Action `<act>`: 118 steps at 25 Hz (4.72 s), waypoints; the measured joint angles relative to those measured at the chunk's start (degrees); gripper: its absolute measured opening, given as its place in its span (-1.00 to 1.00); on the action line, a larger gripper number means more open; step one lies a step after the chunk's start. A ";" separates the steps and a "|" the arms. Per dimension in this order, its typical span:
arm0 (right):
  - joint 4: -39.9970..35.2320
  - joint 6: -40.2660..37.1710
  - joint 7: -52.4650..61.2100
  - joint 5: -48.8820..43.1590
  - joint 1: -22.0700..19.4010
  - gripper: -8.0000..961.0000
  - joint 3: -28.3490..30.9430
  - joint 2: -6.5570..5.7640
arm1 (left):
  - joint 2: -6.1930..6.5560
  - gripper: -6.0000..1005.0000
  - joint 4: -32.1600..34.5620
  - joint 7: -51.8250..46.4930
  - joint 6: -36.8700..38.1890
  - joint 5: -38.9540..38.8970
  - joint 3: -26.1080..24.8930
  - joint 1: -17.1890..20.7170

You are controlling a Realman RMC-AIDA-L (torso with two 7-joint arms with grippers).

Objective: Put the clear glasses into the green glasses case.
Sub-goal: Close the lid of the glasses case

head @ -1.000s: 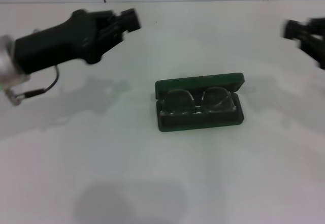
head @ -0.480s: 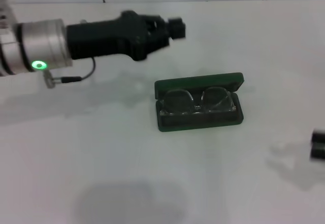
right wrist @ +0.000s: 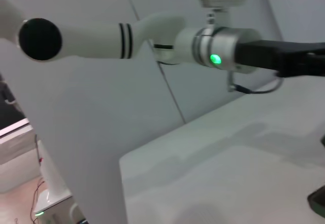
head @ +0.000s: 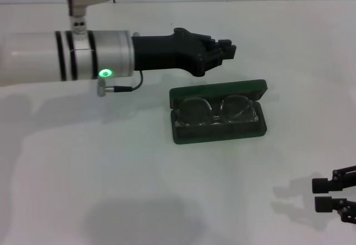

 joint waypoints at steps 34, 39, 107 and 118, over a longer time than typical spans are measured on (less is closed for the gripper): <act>1.97 1.54 -1.12 0.08 0.30 -0.38 -0.28 0.19 | -0.14 -0.66 -3.88 -3.14 -15.54 -3.80 14.09 -2.34; 1.97 1.54 -1.15 -0.04 0.30 -0.38 -0.28 0.18 | -0.18 -0.66 -3.98 -3.16 -15.82 -3.97 14.98 -2.25; 2.56 2.84 -1.85 0.44 -0.11 -0.38 0.34 0.18 | -0.11 -0.66 -1.30 -4.04 -10.62 -4.21 20.37 1.69; 2.27 2.84 -1.79 0.44 -0.14 -0.38 0.34 0.18 | -0.15 -0.66 -1.23 -3.95 -8.98 -4.11 21.67 3.39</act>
